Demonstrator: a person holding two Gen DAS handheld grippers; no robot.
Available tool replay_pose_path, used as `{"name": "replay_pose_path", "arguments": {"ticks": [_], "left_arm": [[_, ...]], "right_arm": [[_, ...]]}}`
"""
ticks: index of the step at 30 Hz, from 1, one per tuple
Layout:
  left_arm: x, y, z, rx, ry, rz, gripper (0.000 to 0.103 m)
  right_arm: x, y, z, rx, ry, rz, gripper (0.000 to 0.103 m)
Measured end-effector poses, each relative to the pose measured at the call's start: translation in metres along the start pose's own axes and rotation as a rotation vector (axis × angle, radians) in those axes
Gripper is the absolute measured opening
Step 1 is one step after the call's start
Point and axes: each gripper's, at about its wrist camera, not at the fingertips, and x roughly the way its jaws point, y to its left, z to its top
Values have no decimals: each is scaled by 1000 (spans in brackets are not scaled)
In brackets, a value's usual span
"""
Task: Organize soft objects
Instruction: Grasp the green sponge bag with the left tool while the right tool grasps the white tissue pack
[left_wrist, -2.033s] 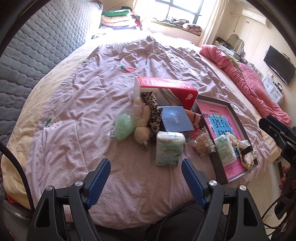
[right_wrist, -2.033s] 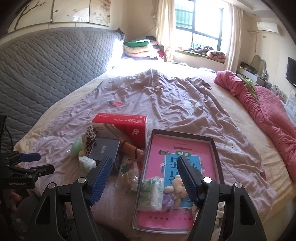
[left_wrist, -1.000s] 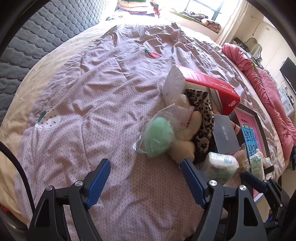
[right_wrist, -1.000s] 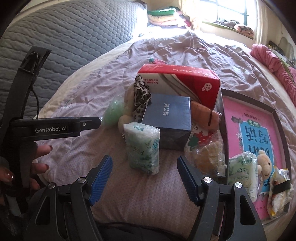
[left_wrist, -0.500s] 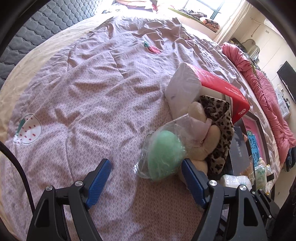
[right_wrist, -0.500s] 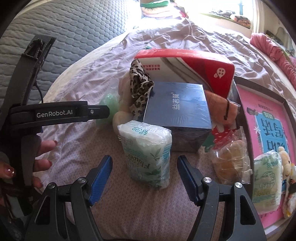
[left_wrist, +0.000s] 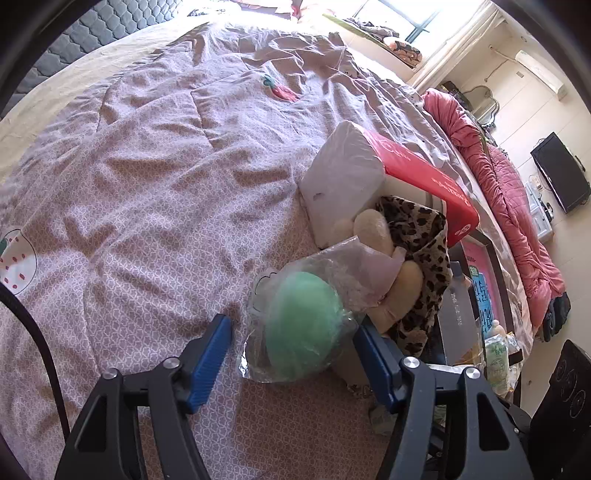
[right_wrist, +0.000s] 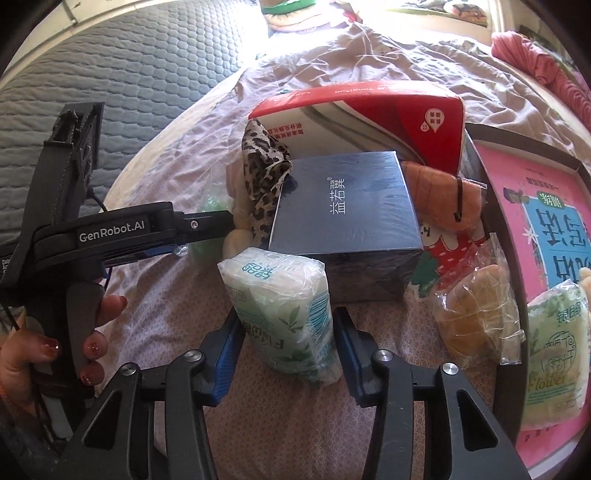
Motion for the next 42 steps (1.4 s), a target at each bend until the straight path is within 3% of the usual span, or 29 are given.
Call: {"name": "replay_pose_path", "arguments": {"ticks": [4, 9, 12, 21, 42], "left_arm": [[0, 2, -1, -15, 3, -31, 49], [-6, 4, -6, -33, 2, -58, 42], [-13, 5, -11, -45, -4, -81, 42], [-54, -17, -30, 15, -65, -24, 42], [-114, -122, -61, 217, -135, -15, 42]], "right_arm": [[-6, 0, -1, -6, -7, 11, 44], [-17, 1, -4, -19, -22, 23, 42], [-25, 1, -5, -28, -39, 28, 42], [-52, 1, -7, -39, -89, 47, 42], [-140, -34, -2, 16, -265, 5, 42]]}}
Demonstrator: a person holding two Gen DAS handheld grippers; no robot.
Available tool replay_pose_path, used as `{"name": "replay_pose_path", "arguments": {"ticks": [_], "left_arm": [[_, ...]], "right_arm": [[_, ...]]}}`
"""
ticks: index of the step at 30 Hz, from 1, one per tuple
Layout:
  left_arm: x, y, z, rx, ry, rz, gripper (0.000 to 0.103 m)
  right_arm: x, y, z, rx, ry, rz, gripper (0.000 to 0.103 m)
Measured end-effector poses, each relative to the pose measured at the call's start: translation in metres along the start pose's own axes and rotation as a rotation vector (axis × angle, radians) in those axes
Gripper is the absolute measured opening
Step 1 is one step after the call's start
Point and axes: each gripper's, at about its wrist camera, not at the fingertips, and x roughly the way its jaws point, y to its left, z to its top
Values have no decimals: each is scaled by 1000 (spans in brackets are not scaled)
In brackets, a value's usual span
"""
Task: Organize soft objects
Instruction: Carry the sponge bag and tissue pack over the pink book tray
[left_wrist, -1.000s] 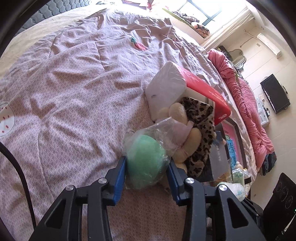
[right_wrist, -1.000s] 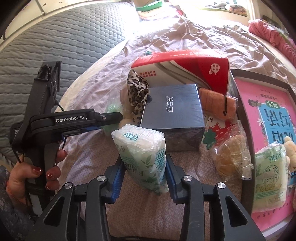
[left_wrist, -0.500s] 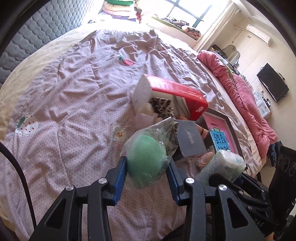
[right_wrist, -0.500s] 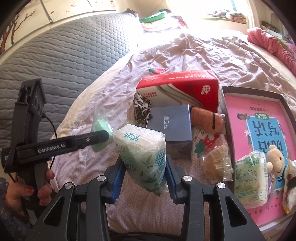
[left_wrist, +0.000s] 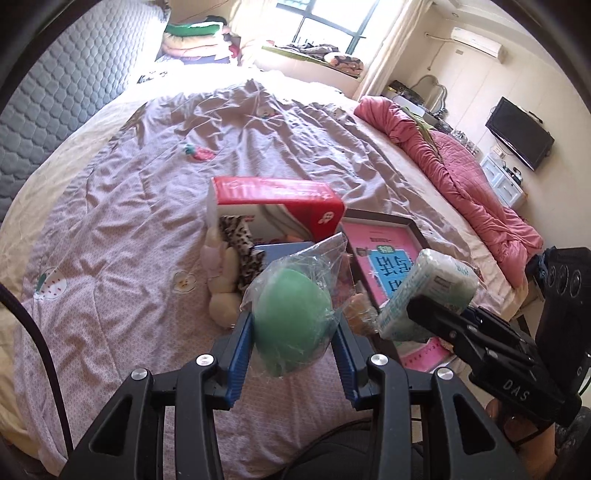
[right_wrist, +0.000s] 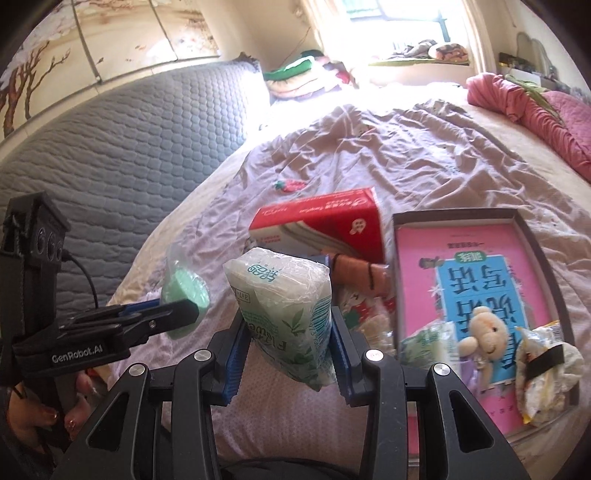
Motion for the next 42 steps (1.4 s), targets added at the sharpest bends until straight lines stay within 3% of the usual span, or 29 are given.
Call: {"name": "replay_pose_path", "arguments": {"ticks": [18, 31, 42], "left_arm": [[1, -77, 10, 124, 10, -31, 42], [10, -126, 11, 213, 34, -50, 42], [24, -154, 8, 252, 66, -70, 42]], "right_arm": [[-46, -55, 10, 79, -93, -51, 42], [-81, -100, 15, 146, -158, -145, 42], [-97, -132, 8, 197, -170, -193, 42]]}}
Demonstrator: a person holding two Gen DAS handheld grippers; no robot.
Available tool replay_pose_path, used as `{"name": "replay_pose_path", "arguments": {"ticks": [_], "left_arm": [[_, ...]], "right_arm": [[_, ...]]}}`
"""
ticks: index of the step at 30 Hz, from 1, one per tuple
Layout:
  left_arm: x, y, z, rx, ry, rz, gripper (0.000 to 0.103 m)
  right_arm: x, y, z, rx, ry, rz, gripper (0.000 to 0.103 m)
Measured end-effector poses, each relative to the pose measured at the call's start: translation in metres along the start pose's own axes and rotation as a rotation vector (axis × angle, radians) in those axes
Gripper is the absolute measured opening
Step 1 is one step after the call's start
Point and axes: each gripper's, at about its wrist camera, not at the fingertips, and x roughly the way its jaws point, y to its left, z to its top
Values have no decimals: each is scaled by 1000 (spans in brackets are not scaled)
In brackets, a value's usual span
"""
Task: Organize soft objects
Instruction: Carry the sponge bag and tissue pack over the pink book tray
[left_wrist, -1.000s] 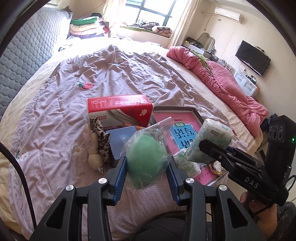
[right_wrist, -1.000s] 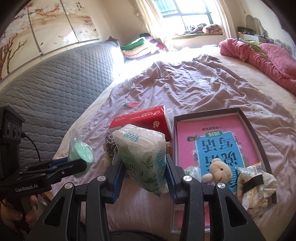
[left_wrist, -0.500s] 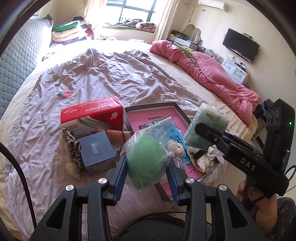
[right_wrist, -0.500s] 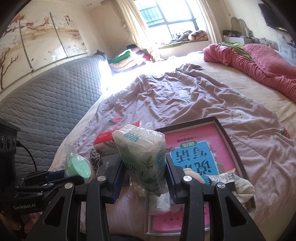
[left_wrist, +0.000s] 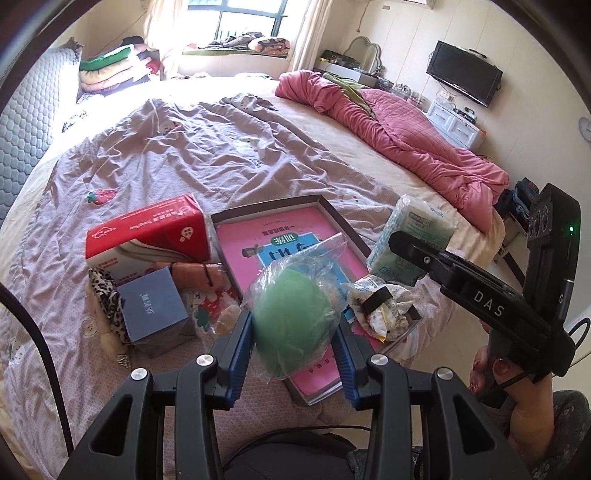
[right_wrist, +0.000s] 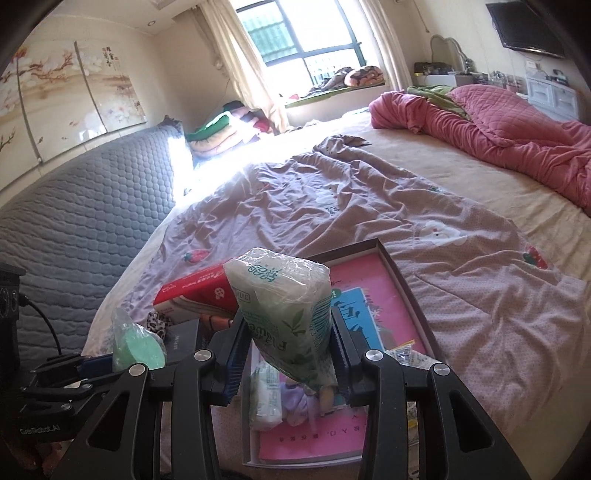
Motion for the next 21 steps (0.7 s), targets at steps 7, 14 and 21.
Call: {"name": "replay_pose_path", "arguments": {"ticks": [7, 14, 21], "left_arm": [[10, -19, 7, 34, 13, -8, 42], [22, -30, 13, 58, 28, -19, 42], [33, -38, 17, 70, 41, -27, 42]], "right_arm": [[-6, -17, 0, 26, -8, -26, 42], [-12, -33, 0, 51, -11, -49, 42], [-20, -45, 2, 70, -26, -69, 42]]}}
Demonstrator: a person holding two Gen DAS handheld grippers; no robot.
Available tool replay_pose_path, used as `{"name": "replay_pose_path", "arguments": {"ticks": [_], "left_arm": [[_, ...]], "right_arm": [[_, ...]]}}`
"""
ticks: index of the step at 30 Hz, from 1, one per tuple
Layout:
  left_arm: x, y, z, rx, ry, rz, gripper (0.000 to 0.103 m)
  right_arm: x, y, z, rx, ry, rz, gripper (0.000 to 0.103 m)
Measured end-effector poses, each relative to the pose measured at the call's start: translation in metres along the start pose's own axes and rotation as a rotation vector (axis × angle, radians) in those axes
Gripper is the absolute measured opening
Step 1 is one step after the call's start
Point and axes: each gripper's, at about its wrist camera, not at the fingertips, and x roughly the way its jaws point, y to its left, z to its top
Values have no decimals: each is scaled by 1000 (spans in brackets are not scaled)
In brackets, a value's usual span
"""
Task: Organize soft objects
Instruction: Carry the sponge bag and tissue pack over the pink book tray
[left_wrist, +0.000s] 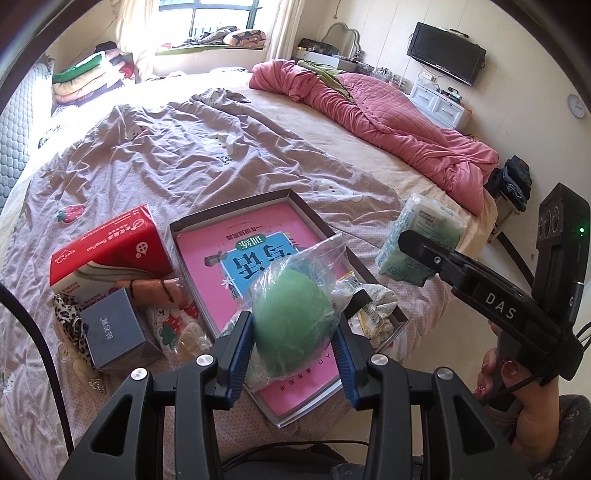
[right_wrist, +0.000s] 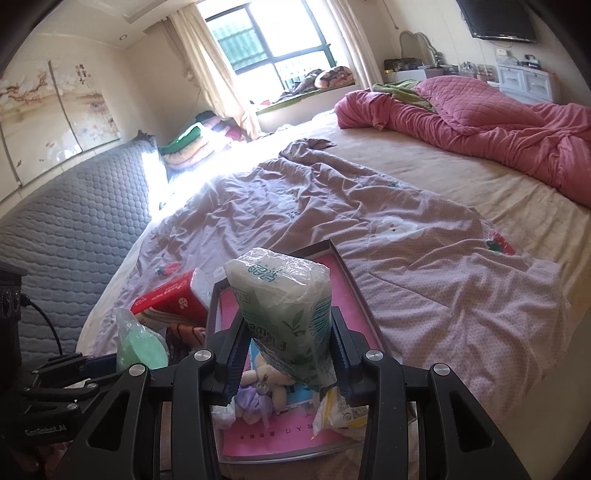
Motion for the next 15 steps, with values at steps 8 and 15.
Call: {"name": "replay_pose_path", "arguments": {"ticks": [8, 15], "left_arm": [[14, -5, 6, 7, 21, -8, 42], [46, -5, 8, 2, 87, -3, 42]], "right_arm": [[-4, -16, 3, 20, -2, -27, 42], [3, -26, -2, 32, 44, -28, 42]]}}
